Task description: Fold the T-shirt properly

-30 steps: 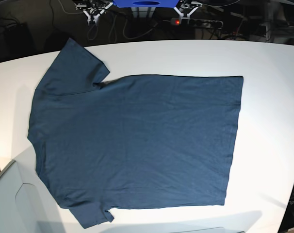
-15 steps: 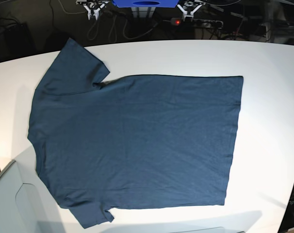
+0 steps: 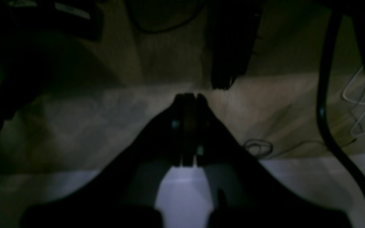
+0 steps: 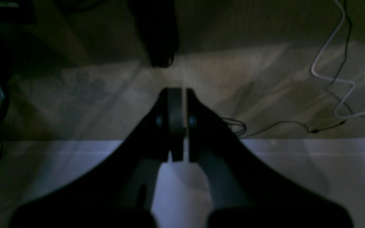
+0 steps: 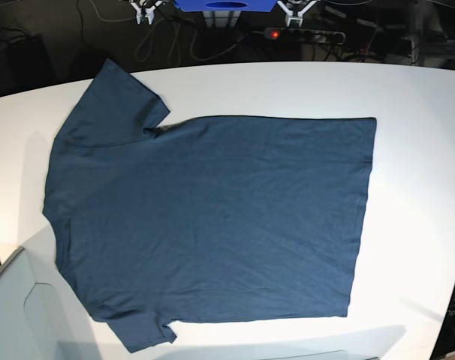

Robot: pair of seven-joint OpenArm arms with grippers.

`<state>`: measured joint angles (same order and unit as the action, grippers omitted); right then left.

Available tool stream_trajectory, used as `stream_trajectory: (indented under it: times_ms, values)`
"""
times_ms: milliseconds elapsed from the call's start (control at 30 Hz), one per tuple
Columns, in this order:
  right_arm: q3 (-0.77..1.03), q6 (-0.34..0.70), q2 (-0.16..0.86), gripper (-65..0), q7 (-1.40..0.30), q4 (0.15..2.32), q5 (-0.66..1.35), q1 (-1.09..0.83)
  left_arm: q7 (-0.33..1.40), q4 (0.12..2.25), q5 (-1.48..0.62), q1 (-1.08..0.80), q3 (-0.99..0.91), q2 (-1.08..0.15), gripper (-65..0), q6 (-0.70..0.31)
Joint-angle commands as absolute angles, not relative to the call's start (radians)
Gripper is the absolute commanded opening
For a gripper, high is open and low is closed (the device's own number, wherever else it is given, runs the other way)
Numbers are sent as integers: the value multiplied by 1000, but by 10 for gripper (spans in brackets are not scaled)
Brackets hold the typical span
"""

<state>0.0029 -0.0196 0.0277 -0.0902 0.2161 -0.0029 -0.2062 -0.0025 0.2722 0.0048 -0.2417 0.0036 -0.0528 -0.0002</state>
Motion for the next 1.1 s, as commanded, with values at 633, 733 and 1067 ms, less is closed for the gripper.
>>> stream_trajectory:
  times_ms: [633,733,1067]
  values:
    - [7,-2,107,-650,-260,1363,-2,-826,1,1013,-7,-723,-5,-176,-649,1]
    - [4,-2,136,-650,-328,1550,-2,-895,1,1164,-7,-806,-7,-180,-649,1]
    - [12,-1,174,-649,-487,2023,-74,-1026,1,1669,-7,-1052,-67,-214,-646,2]
